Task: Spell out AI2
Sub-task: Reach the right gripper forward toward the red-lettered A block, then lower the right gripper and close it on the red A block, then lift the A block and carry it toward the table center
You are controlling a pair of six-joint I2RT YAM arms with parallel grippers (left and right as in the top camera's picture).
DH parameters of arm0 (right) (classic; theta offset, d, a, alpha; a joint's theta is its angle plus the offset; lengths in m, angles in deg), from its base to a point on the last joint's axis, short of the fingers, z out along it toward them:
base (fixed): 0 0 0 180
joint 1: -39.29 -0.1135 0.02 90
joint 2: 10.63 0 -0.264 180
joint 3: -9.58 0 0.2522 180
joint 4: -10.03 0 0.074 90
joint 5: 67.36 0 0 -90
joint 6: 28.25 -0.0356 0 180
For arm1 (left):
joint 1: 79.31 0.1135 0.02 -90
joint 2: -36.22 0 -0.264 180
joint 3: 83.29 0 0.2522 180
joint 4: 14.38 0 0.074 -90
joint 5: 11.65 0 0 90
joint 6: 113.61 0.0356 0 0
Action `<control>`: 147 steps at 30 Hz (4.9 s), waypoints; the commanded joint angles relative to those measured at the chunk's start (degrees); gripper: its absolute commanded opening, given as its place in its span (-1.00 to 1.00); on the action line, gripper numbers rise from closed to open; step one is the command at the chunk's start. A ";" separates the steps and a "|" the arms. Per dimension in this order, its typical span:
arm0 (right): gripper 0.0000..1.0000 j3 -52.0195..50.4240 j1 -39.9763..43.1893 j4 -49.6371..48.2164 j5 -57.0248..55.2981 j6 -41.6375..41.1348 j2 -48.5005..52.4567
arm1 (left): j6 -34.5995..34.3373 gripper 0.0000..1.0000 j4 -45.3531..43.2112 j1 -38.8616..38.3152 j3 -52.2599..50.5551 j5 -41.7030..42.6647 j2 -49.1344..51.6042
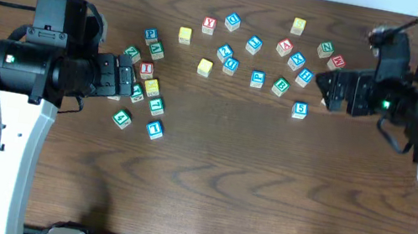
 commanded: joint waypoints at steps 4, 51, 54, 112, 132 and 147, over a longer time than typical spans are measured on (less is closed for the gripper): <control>0.98 16.72 -2.49 9.97 0.44 5.31 10.95 | -0.55 0.96 0.02 0.24 1.38 -0.79 -0.28; 0.08 31.50 -13.84 -14.45 -22.88 9.38 56.63 | -0.52 0.96 1.31 0.24 1.38 -1.88 -0.26; 0.12 31.50 -13.03 -14.51 -21.64 9.40 57.31 | -0.52 0.96 1.31 0.24 1.38 -1.88 -0.26; -0.10 30.75 -10.25 -21.64 -20.76 3.76 65.96 | -0.55 0.96 1.73 0.24 0.83 -1.84 -0.26; -0.49 30.97 -10.27 -20.55 -23.93 -4.04 64.17 | -0.52 0.96 1.25 0.24 0.83 -1.86 -0.26; -0.58 30.97 -10.32 -18.91 -23.93 -4.59 56.96 | -0.52 0.95 1.05 0.24 0.83 -1.84 -0.26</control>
